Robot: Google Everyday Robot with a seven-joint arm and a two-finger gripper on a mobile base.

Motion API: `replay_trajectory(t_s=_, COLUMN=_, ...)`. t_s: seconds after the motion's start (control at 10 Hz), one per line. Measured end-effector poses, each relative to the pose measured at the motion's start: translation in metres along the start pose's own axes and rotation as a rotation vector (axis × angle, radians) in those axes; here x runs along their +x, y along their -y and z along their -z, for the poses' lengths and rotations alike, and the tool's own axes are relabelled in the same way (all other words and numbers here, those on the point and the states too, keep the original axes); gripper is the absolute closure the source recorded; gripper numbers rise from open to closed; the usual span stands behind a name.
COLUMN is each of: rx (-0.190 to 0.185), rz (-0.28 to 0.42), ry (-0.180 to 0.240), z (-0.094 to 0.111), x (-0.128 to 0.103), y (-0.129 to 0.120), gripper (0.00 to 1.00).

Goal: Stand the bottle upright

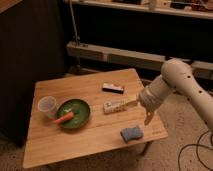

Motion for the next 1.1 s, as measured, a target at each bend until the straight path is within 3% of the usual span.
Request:
replay_trajectory(t_s=0.4, rx=-0.003, rz=-0.017, ry=-0.008, z=0.003, x=0.004, y=0.000, gripper=0.20)
replay_trajectory(t_s=0.8, rx=0.011, rz=-0.108, ry=-0.006, z=0.018, x=0.041, y=-0.002, gripper=0.20)
replay_trajectory(t_s=1.1, rx=0.053, rz=-0.205, ry=0.014, z=0.026, x=0.074, y=-0.007, gripper=0.20)
